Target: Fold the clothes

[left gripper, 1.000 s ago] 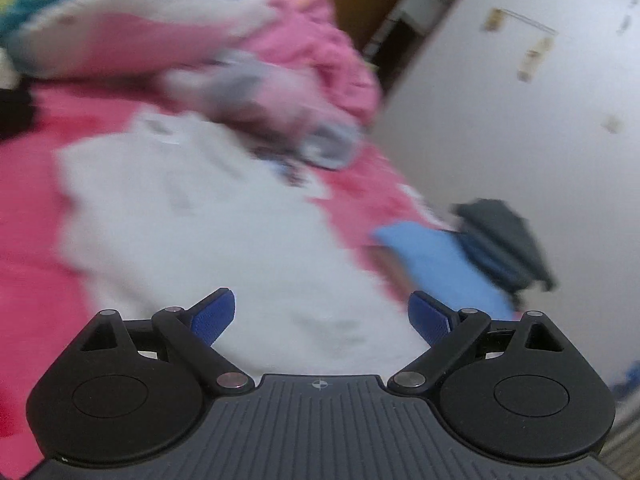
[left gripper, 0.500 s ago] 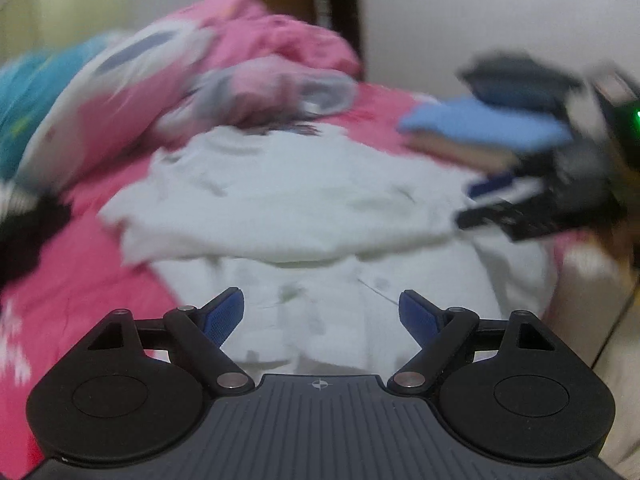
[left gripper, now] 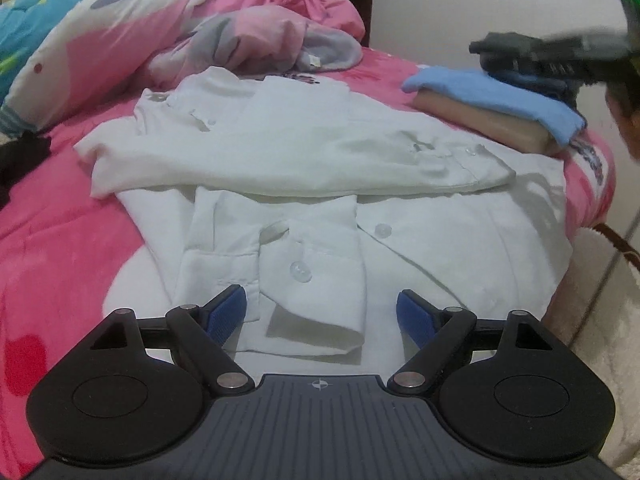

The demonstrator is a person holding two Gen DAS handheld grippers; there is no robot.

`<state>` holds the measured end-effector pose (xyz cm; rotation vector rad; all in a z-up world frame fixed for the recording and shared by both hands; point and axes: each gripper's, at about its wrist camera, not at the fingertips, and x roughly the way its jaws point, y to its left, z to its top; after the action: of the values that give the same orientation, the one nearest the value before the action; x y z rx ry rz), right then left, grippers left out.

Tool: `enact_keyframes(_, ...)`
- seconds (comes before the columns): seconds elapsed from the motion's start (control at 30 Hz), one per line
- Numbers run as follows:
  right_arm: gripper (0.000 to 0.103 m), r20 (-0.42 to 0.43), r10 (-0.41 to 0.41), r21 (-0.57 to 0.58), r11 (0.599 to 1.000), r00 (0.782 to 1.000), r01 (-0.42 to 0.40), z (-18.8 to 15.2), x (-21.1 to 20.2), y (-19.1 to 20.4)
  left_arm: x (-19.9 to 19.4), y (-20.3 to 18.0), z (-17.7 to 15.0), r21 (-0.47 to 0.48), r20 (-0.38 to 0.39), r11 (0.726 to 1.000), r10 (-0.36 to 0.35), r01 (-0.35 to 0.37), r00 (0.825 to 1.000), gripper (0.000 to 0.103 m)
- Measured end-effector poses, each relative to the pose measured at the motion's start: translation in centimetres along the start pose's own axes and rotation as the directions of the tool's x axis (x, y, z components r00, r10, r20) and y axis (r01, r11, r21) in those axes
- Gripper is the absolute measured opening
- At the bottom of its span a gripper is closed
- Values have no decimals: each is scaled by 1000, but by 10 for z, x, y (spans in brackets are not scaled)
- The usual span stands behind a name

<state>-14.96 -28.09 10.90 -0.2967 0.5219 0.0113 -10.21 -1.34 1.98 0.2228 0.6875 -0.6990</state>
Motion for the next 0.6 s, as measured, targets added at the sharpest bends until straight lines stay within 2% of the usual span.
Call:
enact_keyframes(0.03, 5, -26, 59, 62, 996, 998, -58, -6, 3, -3, 1, -1, -1, -1, 1, 1000, 1, -1, 1000, 85)
enact_keyframes(0.1, 30, -72, 125, 204, 973, 990, -108, -20, 10, -9, 0, -2, -3, -2, 2, 1000, 4, -4, 1000, 86)
enact_keyframes(0.13, 49, -93, 151, 277, 953, 984, -120, -28, 14, -13, 0, -3, -4, -2, 2, 1000, 6, -6, 1000, 86)
enact_keyframes(0.17, 54, -108, 176, 361, 924, 978, -126, -35, 17, -19, 0, -4, -4, -3, 2, 1000, 7, -7, 1000, 86)
enact_keyframes(0.2, 54, -119, 200, 454, 882, 972, -126, -42, 21, -28, 0, -4, -4, -5, 0, 1000, 8, -8, 1000, 86)
enact_keyframes(0.33, 61, -151, 304, 713, 692, 941, -109, -66, 43, -57, 1, -3, -4, -8, -5, 1000, 12, -12, 1000, 87)
enact_keyframes(0.37, 60, -162, 320, 740, 665, 933, -100, -70, 50, -59, 1, -4, -4, -8, -5, 1000, 14, -14, 1000, 87)
enact_keyframes(0.4, 59, -165, 331, 746, 658, 929, -102, -71, 55, -58, 1, -4, -4, -8, -4, 1000, 17, -17, 1000, 87)
enact_keyframes(0.43, 53, -162, 337, 733, 670, 928, -115, -70, 58, -56, 1, -4, -5, -8, -4, 1000, 19, -19, 1000, 87)
enact_keyframes(0.53, 4, -148, 317, 695, 707, 937, -130, -58, 59, -52, 1, -6, -6, -9, -4, 1000, 29, -29, 1000, 87)
enact_keyframes(0.6, 2, -122, 295, 682, 718, 948, -136, -48, 54, -54, 0, -7, -6, -10, -7, 999, 34, -34, 999, 87)
